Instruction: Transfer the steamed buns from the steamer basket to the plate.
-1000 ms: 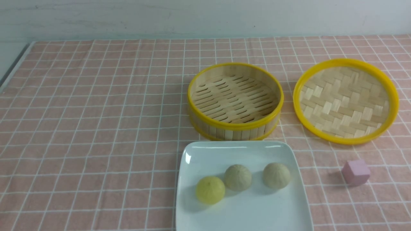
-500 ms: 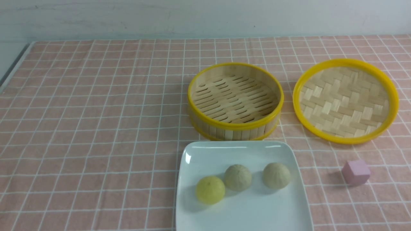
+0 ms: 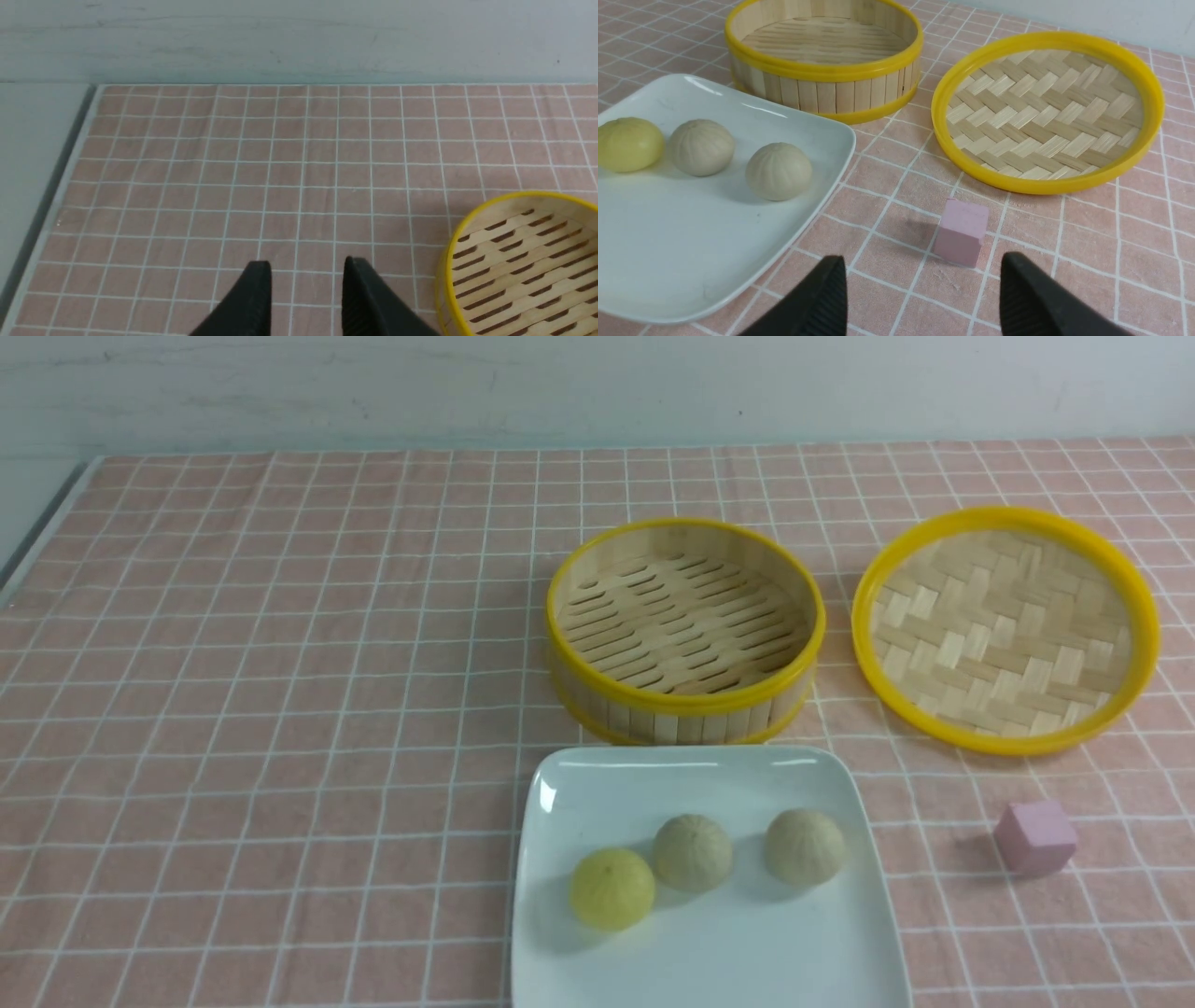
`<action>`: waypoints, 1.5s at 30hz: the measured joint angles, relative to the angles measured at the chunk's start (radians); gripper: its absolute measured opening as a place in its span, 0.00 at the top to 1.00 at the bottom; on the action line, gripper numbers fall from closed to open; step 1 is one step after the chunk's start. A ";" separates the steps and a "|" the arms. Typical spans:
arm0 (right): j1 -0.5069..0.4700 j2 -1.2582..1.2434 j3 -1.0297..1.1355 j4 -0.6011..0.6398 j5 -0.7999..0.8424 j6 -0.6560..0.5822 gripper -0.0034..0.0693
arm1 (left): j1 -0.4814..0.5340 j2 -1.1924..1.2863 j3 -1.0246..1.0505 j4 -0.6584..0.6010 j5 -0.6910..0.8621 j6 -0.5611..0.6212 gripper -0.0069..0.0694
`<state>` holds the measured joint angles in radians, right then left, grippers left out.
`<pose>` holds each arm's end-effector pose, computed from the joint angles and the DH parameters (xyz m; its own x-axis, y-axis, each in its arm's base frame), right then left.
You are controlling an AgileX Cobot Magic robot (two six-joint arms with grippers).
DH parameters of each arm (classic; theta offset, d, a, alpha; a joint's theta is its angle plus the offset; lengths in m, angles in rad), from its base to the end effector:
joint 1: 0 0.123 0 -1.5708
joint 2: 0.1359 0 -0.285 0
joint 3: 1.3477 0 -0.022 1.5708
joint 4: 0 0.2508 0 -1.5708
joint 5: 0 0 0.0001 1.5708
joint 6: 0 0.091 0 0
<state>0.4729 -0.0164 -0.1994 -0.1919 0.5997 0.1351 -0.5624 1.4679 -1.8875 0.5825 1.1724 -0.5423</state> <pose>0.0370 0.0079 0.2270 -0.2442 -0.1517 -0.9578 -0.3669 0.9287 -0.0535 0.2639 -0.1117 0.5046 -0.4857 0.0128 -0.8740 -0.0365 0.9987 0.0349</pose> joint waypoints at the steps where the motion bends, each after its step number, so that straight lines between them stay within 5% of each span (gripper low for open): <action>1: 0.000 0.000 0.000 0.000 0.000 0.000 0.35 | 0.000 -0.025 0.000 0.003 0.000 0.006 0.59; 10: 0.000 0.000 0.000 0.000 0.000 0.000 0.35 | 0.000 -0.241 -0.003 0.032 -0.174 0.147 0.59; 16: 0.000 0.000 0.000 0.000 0.000 0.000 0.35 | 0.000 -0.281 0.069 -0.035 -0.472 0.149 0.59; 21: 0.000 0.000 0.000 0.000 0.000 0.000 0.35 | 0.000 -0.247 0.290 -0.156 -0.688 0.149 0.59; 30: 0.000 0.000 0.000 0.000 0.000 0.000 0.35 | 0.023 -0.230 0.694 -0.263 -0.734 0.130 0.59; 45: 0.000 0.000 0.000 0.000 0.000 0.000 0.35 | 0.459 -0.656 1.369 -0.306 -0.774 0.087 0.59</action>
<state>0.4729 -0.0164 -0.1994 -0.1919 0.5997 0.1351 -0.1034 0.8123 -0.5184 0.2765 0.3982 -0.4557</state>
